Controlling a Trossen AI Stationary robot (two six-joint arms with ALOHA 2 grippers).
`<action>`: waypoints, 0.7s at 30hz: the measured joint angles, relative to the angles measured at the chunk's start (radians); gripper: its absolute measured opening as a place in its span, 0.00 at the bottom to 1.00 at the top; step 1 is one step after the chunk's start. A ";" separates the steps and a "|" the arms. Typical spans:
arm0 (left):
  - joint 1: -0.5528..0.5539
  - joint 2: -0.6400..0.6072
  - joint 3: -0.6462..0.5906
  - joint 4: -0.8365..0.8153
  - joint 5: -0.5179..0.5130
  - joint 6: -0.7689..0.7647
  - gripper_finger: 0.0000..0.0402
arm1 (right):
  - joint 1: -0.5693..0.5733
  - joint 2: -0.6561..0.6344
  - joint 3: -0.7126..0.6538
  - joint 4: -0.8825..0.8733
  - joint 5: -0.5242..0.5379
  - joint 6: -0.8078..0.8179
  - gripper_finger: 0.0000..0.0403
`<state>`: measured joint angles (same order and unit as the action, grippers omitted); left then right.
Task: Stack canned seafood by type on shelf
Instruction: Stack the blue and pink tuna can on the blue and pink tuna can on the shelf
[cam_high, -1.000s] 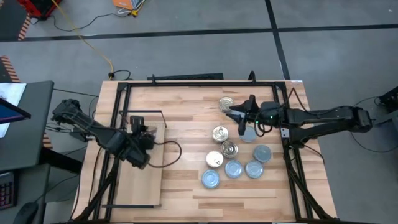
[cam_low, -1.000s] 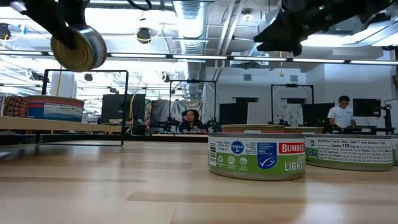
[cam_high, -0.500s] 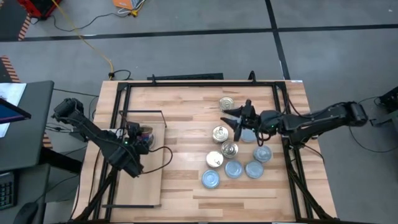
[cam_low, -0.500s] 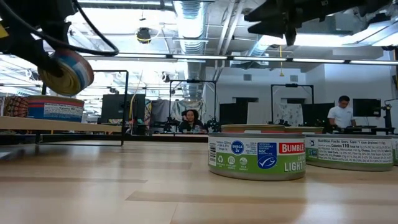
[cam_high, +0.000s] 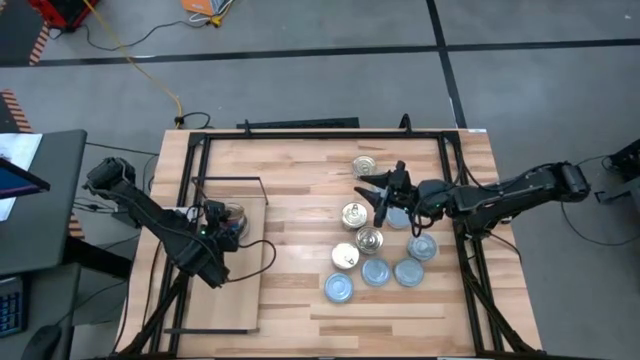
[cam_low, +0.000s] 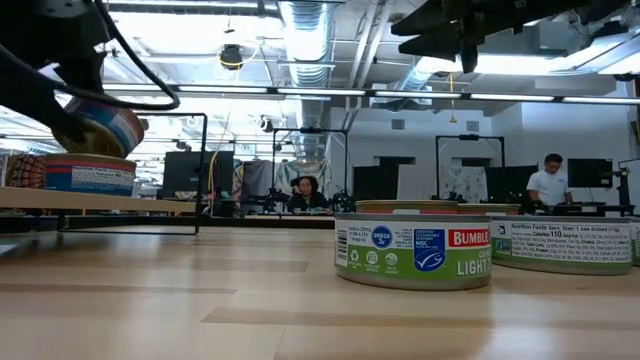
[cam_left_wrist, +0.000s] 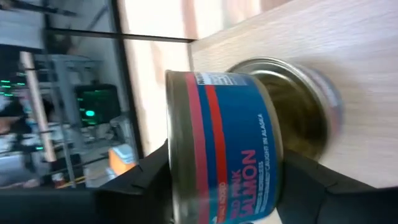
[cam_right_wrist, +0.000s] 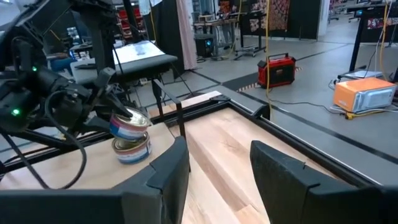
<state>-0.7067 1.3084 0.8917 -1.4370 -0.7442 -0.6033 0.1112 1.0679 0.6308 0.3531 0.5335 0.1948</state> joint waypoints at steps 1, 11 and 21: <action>0.000 -0.001 0.008 0.003 0.018 0.006 0.55 | 0.000 0.000 0.000 0.001 0.000 0.000 0.49; 0.001 -0.001 0.071 0.039 0.096 0.018 0.76 | -0.001 0.000 0.000 0.001 0.000 -0.008 0.49; 0.011 -0.001 0.136 0.056 0.102 0.091 0.82 | -0.008 0.000 0.000 0.032 -0.001 -0.040 0.49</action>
<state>-0.6956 1.3079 1.0278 -1.3810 -0.6427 -0.5127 0.1031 1.0676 0.6308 0.3846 0.5329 0.1549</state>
